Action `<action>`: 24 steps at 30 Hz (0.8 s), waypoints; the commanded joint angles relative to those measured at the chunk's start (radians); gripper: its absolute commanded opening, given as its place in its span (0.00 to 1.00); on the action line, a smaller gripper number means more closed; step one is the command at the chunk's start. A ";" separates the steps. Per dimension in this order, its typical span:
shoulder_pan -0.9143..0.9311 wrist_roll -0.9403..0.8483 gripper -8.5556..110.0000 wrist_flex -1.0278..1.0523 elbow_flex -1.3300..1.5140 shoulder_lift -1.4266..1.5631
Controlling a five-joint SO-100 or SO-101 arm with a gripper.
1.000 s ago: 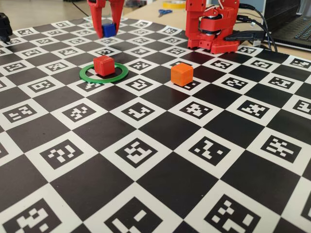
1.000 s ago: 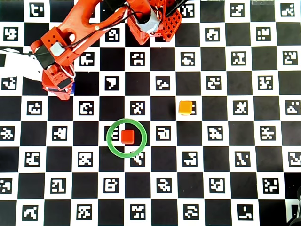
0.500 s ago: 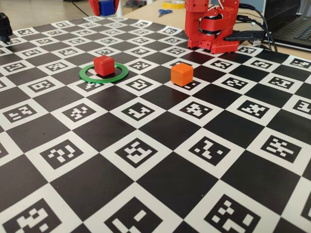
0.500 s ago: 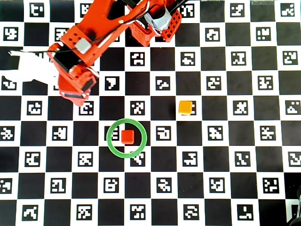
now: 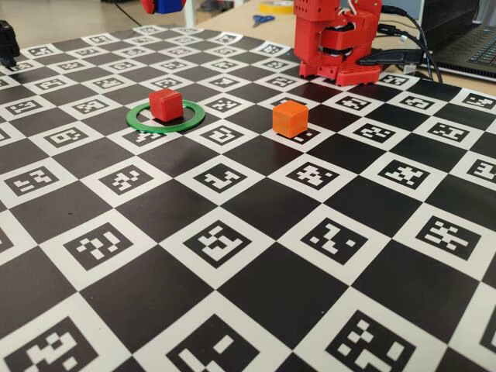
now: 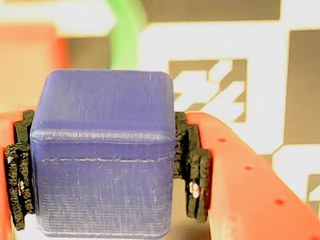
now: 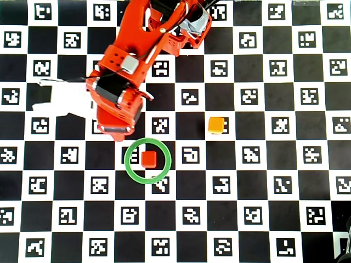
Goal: Grab the red cube then put it in the green circle then put the blue cube on top and finally the orange cube on top
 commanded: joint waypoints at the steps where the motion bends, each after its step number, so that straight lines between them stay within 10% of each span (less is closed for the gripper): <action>1: -0.064 0.049 0.17 0.017 -0.124 0.017; 24: -0.173 0.132 0.17 -0.186 0.067 -0.043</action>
